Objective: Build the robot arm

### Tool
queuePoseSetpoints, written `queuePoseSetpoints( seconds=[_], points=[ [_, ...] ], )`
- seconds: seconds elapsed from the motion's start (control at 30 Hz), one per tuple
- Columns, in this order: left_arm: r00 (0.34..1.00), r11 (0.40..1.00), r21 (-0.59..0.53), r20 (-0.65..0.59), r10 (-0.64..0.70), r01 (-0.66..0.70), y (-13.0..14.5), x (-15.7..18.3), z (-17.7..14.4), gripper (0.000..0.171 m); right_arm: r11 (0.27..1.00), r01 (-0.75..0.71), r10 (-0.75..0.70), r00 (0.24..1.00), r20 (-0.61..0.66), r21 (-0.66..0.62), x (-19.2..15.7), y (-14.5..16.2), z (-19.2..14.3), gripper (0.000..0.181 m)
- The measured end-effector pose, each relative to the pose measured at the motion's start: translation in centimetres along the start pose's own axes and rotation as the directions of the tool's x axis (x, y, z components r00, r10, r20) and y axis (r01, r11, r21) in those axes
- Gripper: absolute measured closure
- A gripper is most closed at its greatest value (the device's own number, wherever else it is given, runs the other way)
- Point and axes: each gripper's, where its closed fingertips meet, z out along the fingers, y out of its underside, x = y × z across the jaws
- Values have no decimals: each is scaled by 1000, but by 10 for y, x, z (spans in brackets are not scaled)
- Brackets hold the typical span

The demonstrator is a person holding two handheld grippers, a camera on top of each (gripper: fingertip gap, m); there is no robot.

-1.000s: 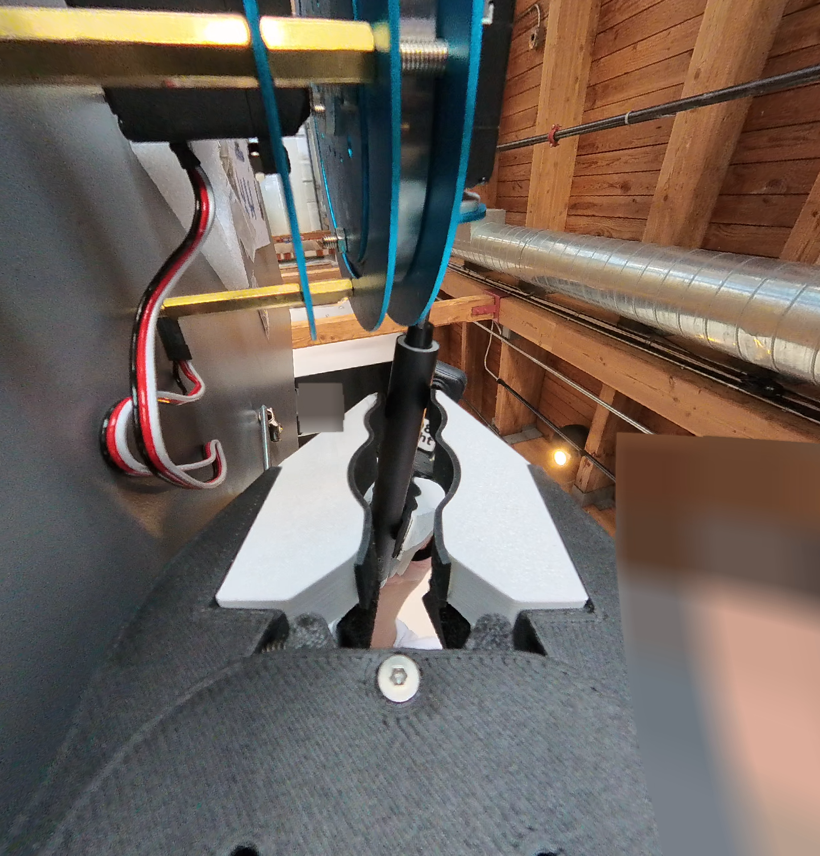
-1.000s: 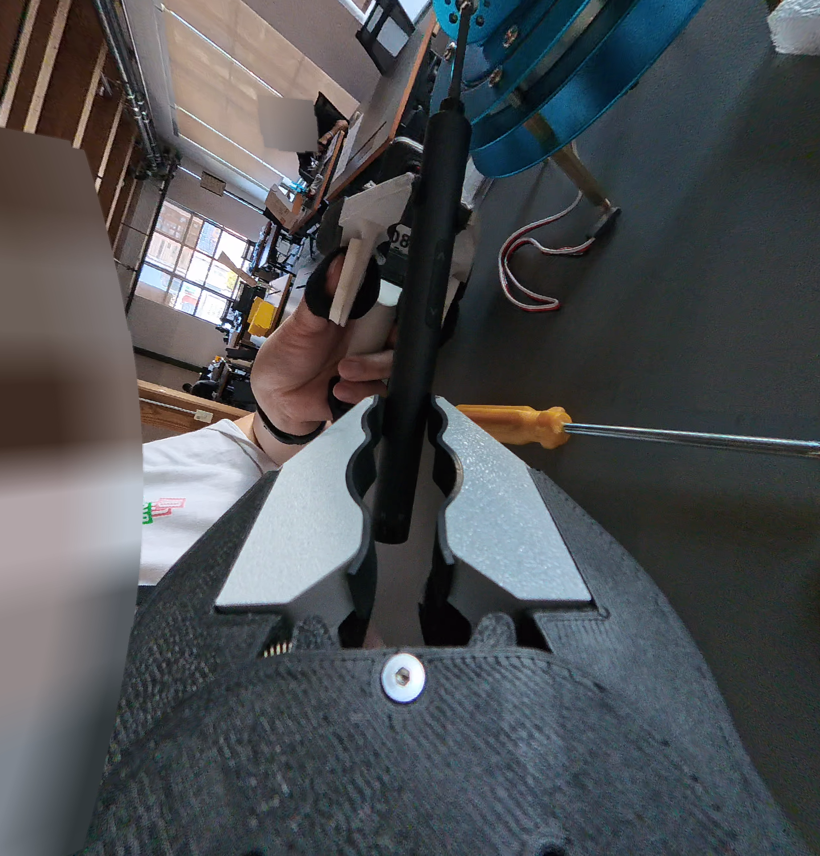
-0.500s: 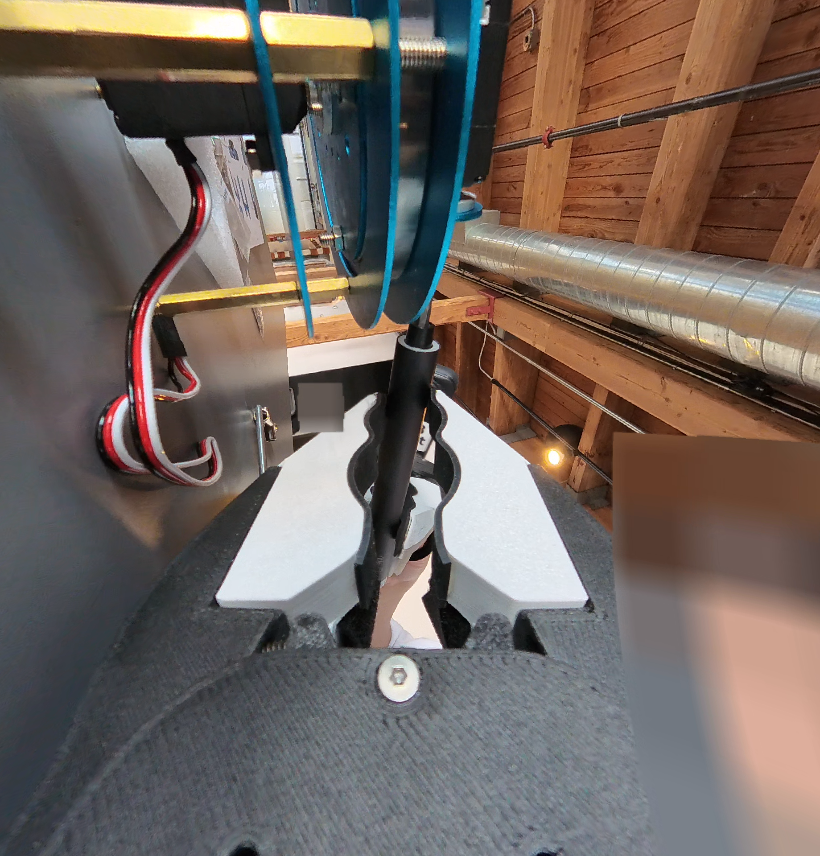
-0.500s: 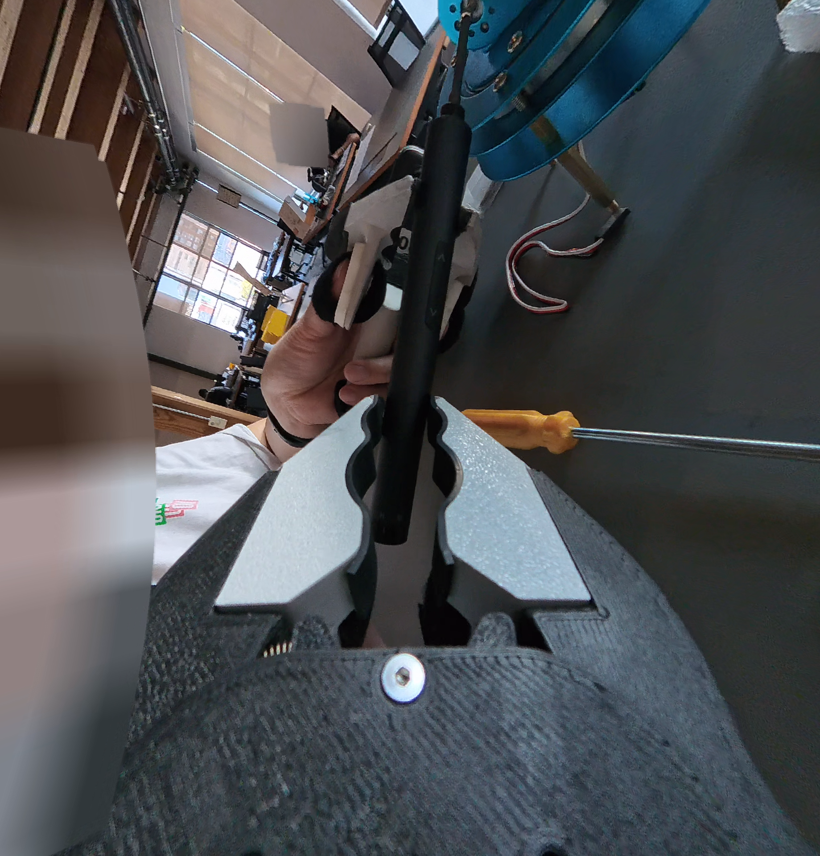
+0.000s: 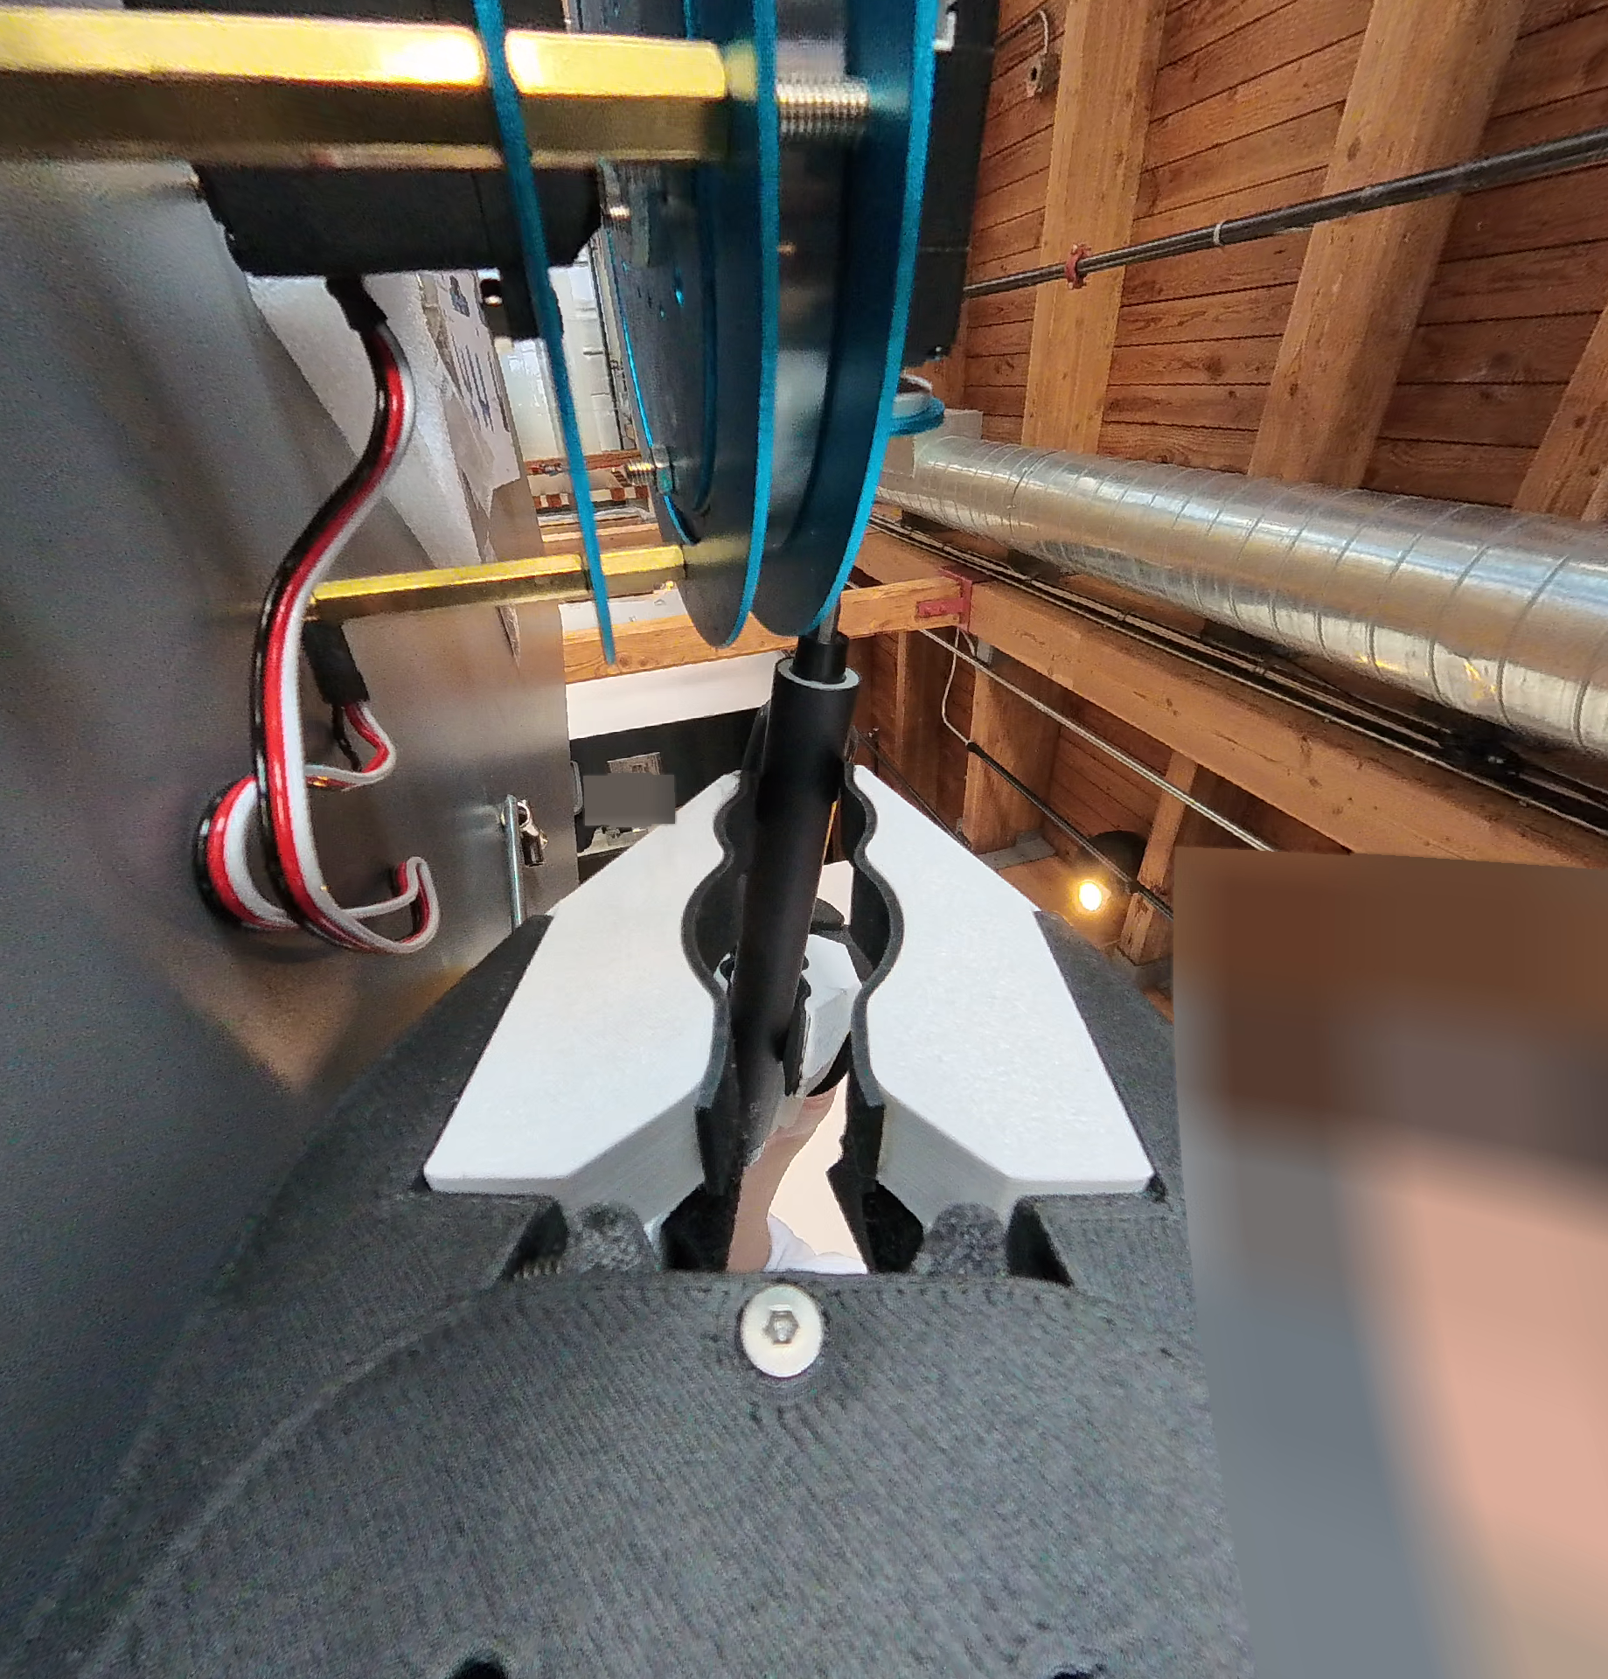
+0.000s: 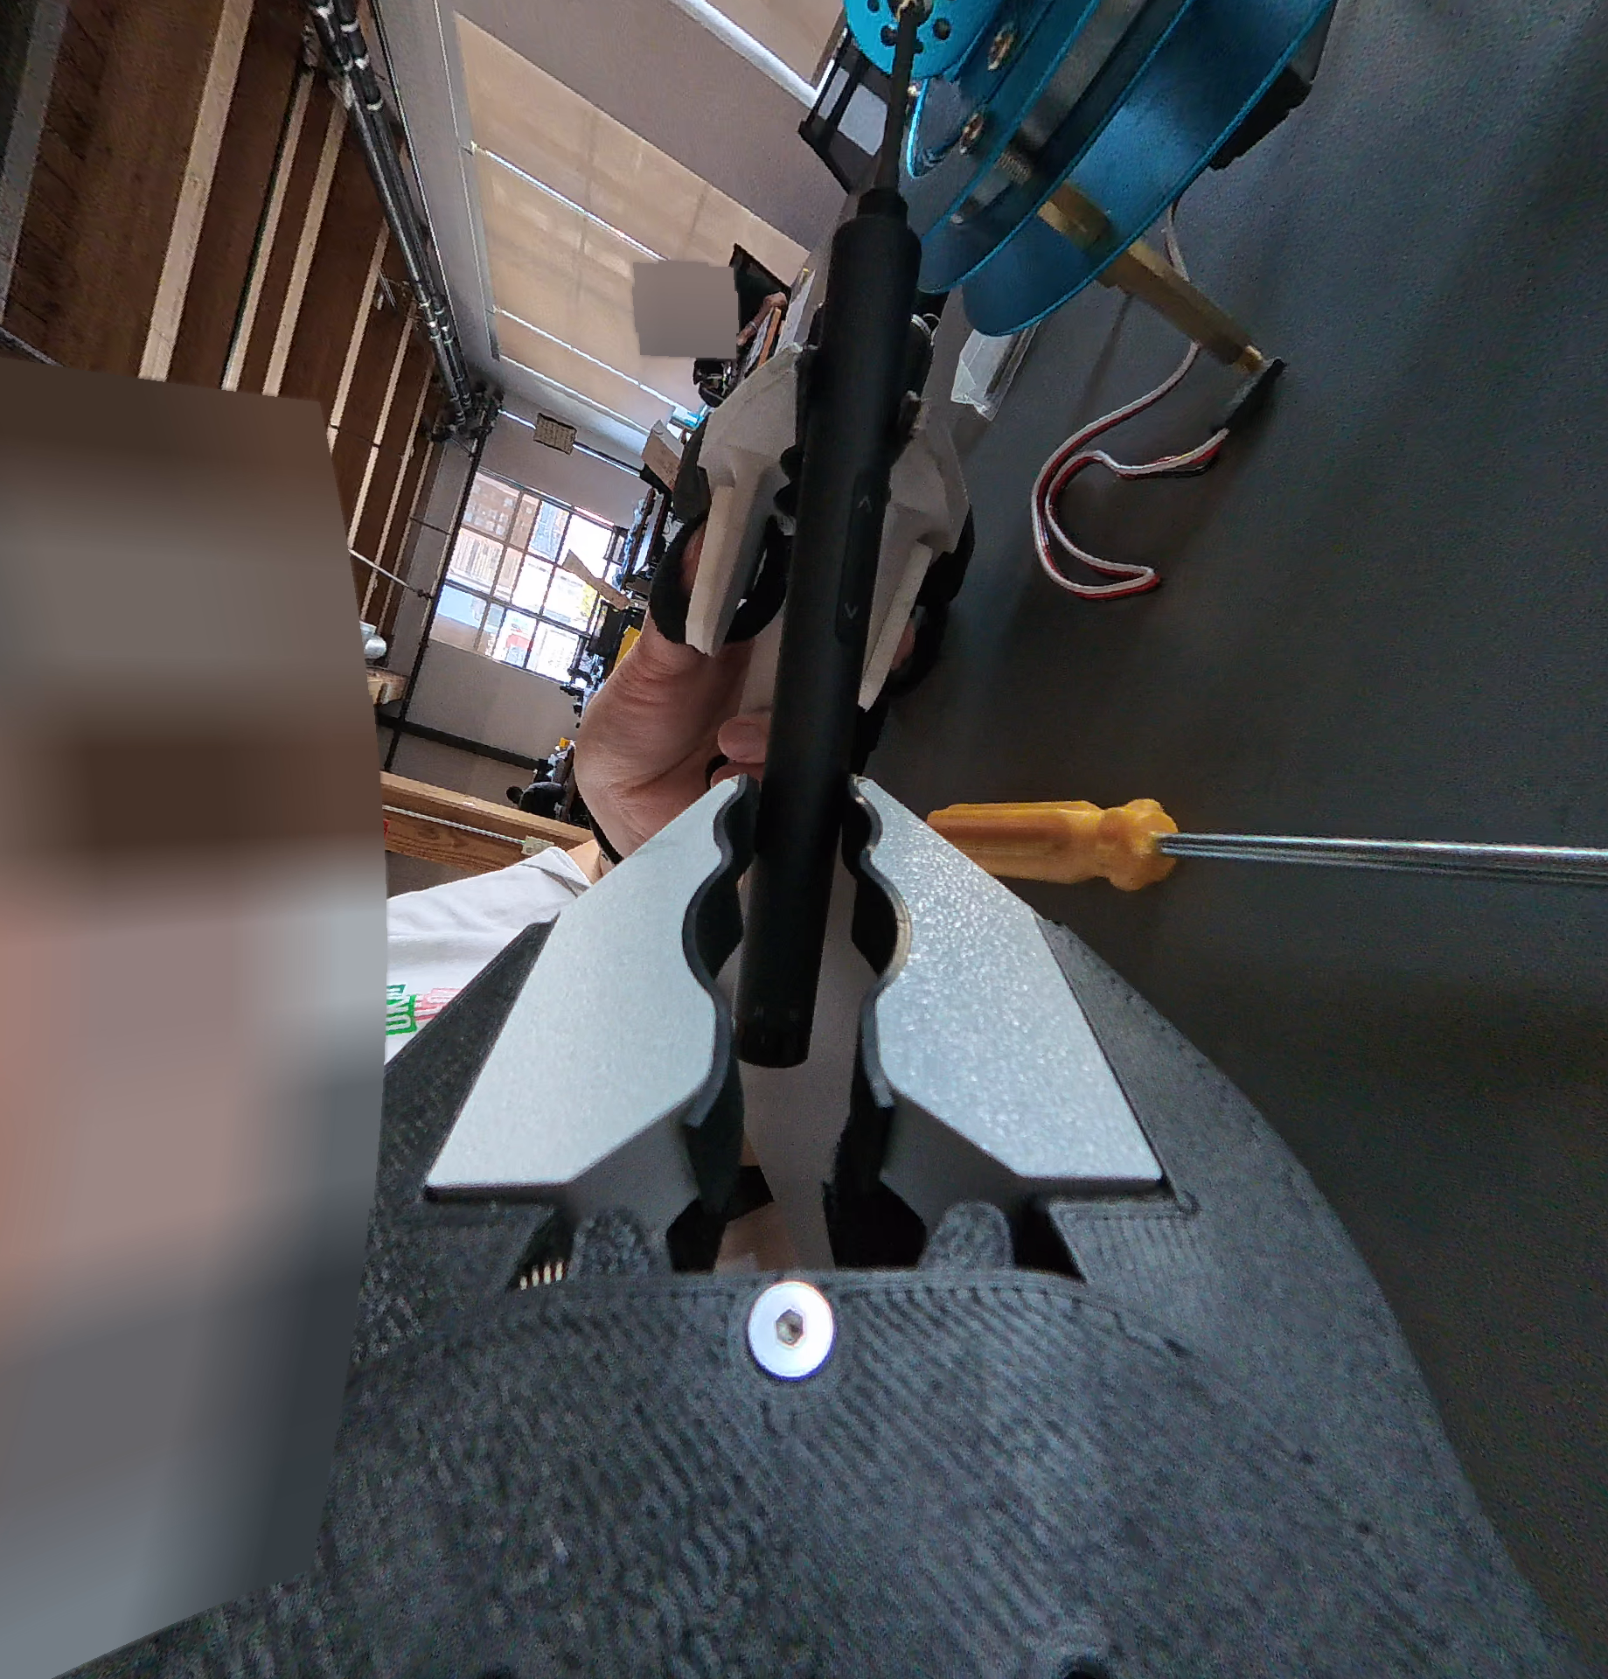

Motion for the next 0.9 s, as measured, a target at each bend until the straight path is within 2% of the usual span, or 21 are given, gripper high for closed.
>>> queuePoseSetpoints(
  seconds=[0.7,0.9],
  points=[
    [1000,1000,2,0,-1,1,1,0,-1,155,1000,-5,5,1000,11,2,1,0,0,165],
    [1000,1000,6,-7,-3,3,0,1,0,155,998,-53,52,997,64,17,-1,-2,-1,165]
  ],
)
